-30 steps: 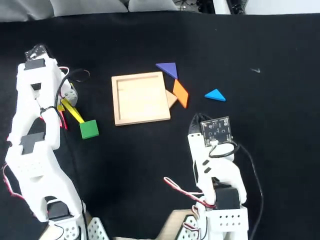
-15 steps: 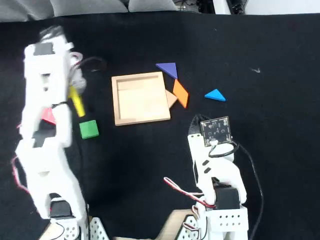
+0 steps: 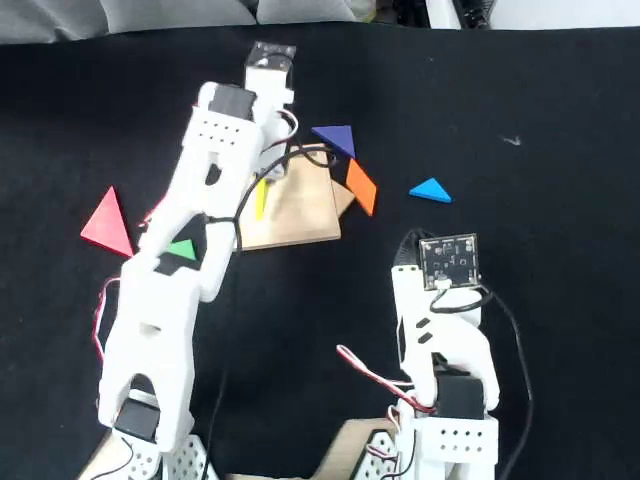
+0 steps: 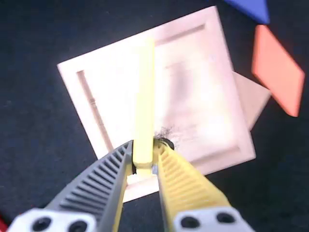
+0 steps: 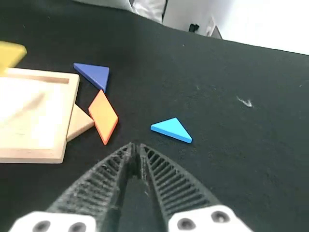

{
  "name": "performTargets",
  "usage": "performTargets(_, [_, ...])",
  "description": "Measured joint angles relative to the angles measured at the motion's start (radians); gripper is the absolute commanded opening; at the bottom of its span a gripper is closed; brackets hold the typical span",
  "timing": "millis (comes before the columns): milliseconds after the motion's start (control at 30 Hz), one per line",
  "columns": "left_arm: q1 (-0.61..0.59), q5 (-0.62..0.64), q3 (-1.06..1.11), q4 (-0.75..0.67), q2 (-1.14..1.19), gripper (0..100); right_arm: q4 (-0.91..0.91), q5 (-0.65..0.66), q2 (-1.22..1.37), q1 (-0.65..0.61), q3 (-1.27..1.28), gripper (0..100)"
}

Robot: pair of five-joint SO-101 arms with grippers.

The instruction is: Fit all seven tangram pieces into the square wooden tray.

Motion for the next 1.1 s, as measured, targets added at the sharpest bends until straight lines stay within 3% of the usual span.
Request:
performTargets(333, [-0.044,0.224,-0.189,0.069,0.207,3,0.000,0.000,0.000,0.000,0.000,1.2])
performTargets(533, [-0.075,0.253,-0.284,0.112,0.278,3,0.000,0.000,0.000,0.000,0.000,1.2])
performTargets(1100, [-0.176,0.063,-0.273,0.160,0.284,3,0.000,0.000,0.000,0.000,0.000,1.2])
